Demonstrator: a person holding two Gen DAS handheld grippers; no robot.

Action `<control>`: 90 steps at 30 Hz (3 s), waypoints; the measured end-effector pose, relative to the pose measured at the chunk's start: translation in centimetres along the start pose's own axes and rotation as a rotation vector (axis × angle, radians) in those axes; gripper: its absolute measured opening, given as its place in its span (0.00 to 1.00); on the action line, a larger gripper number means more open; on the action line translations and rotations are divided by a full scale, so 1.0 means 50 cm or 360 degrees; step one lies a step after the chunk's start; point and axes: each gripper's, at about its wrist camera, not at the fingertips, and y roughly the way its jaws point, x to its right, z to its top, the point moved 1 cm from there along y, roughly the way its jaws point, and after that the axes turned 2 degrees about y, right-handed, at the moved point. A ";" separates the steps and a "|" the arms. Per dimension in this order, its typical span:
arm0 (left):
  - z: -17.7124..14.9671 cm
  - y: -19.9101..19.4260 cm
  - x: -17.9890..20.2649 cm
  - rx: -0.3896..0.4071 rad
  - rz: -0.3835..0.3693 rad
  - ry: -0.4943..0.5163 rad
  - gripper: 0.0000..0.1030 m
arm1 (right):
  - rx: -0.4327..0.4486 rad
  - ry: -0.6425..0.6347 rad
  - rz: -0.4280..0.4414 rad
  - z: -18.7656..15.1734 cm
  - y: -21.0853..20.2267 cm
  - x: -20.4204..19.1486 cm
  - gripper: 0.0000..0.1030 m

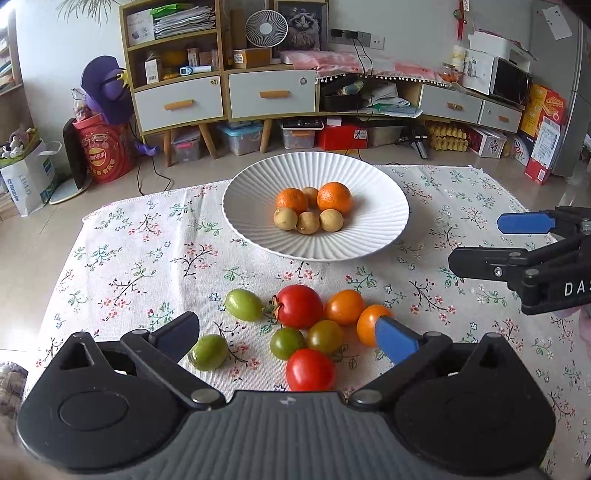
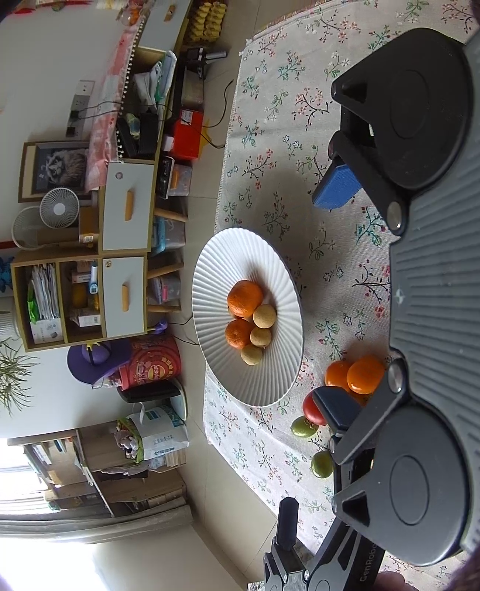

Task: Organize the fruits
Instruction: 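Withdraw both open tools from the bowl back toward the tomatoes, then grasp a red tomato with the left tool while the right tool grasps an orange tomato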

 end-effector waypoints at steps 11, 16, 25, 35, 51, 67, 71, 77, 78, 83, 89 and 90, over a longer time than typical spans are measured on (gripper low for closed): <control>-0.050 -0.008 -0.012 -0.0024 -0.0025 -0.0038 0.92 | -0.0033 -0.0026 0.0017 -0.058 -0.007 -0.019 0.99; -0.072 -0.002 -0.009 -0.0037 -0.0017 0.0001 0.92 | -0.0026 -0.0045 -0.0008 -0.079 0.002 -0.022 0.99; -0.106 0.030 -0.012 0.0023 -0.0009 -0.0016 0.92 | -0.0014 -0.0130 -0.0015 -0.103 0.030 -0.031 0.99; -0.117 0.054 0.006 0.0122 -0.0026 0.0011 0.91 | -0.0045 -0.0174 -0.0044 -0.114 0.050 -0.031 0.99; -0.102 0.055 0.017 0.0116 -0.0129 0.0029 0.30 | -0.0072 -0.0138 -0.0023 -0.106 0.066 -0.026 0.99; -0.112 0.034 -0.041 0.0022 -0.0088 -0.0109 0.28 | -0.0009 -0.0248 0.0132 -0.088 0.081 -0.092 0.75; -0.112 0.032 -0.042 0.0021 -0.0094 -0.0106 0.28 | -0.0019 -0.0282 0.0145 -0.090 0.084 -0.103 0.57; -0.110 0.034 -0.037 0.0020 -0.0101 -0.0088 0.28 | -0.0017 -0.0280 0.0129 -0.092 0.082 -0.100 0.49; -0.110 0.035 -0.037 0.0019 -0.0101 -0.0085 0.28 | -0.0018 -0.0278 0.0127 -0.090 0.084 -0.100 0.48; -0.108 0.038 -0.033 0.0016 -0.0101 -0.0077 0.28 | -0.0013 -0.0270 0.0125 -0.085 0.087 -0.101 0.40; -0.107 0.038 -0.031 0.0018 -0.0107 -0.0077 0.28 | -0.0025 -0.0255 0.0144 -0.082 0.087 -0.100 0.28; -0.106 0.037 -0.031 0.0018 -0.0111 -0.0079 0.28 | -0.0027 -0.0250 0.0149 -0.081 0.086 -0.099 0.28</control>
